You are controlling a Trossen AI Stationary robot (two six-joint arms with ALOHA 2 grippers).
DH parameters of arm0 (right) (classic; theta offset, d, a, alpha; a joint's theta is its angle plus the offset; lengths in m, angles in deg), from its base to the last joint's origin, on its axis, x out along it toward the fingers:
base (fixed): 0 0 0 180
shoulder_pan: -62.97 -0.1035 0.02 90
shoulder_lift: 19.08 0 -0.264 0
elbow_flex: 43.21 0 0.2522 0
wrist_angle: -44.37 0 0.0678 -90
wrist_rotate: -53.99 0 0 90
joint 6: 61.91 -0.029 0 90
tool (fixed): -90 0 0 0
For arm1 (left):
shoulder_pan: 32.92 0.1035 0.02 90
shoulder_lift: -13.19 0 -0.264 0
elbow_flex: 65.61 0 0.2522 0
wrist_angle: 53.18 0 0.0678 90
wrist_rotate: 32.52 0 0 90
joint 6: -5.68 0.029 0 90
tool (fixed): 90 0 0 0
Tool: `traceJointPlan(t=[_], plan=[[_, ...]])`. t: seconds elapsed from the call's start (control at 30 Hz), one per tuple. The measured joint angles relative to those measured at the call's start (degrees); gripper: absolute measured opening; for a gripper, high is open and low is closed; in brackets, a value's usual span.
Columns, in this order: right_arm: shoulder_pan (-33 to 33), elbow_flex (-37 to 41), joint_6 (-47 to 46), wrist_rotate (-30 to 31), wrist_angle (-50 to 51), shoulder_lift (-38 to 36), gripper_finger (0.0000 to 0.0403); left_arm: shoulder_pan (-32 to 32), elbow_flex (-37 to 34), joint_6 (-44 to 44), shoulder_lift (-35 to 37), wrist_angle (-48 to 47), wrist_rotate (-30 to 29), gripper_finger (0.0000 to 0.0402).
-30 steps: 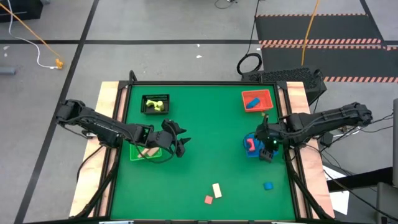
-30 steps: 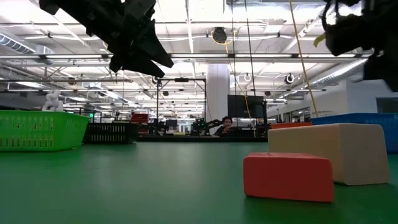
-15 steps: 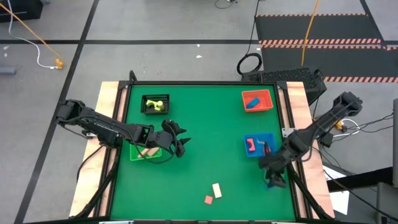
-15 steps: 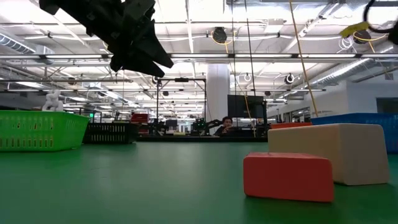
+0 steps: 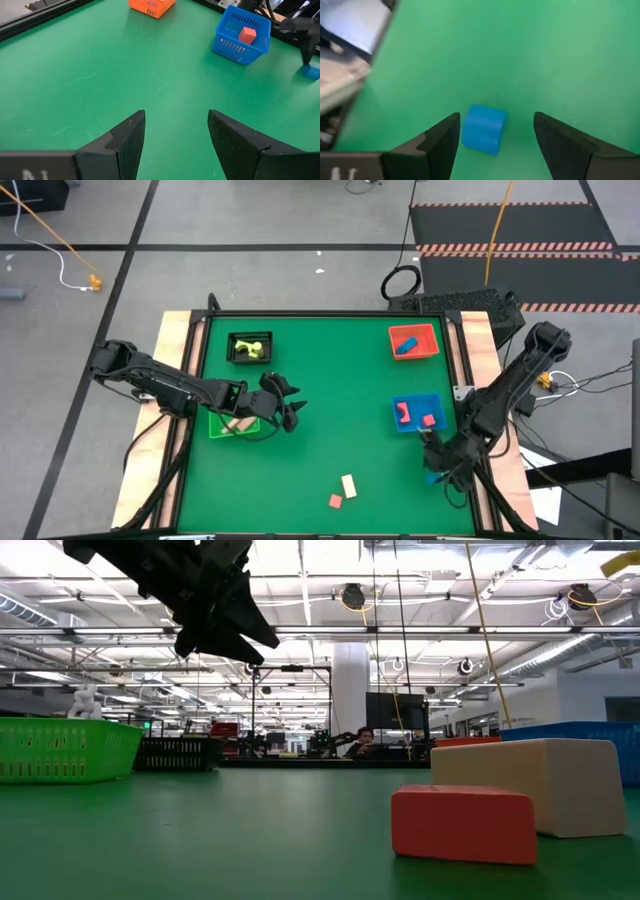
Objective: Sort & place blocks by color
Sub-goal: Put the blue block into the orange bin
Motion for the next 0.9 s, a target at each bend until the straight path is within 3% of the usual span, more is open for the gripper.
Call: traceJointPlan(t=[0.4,0.53,0.73,0.9], plan=[[-5.2,-0.2,0.8,3.3,-2.3,11.6,0.0227,0.0,0.0,-0.6,0.0,0.0,0.0,0.0218],[-5.4,-0.1,0.8,6.3,-2.5,12.1,0.0185,0.0,0.0,-0.6,0.0,0.0,0.0,0.0218],[-5.3,-0.1,1.0,7.8,-2.5,12.1,0.008,0.0,0.0,0.0,0.0,0.0,0.0,0.0218],[-5.2,0.0,0.8,6.3,-2.6,11.4,0.007,0.0,0.0,0.7,0.0,0.0,0.0,0.0218]])
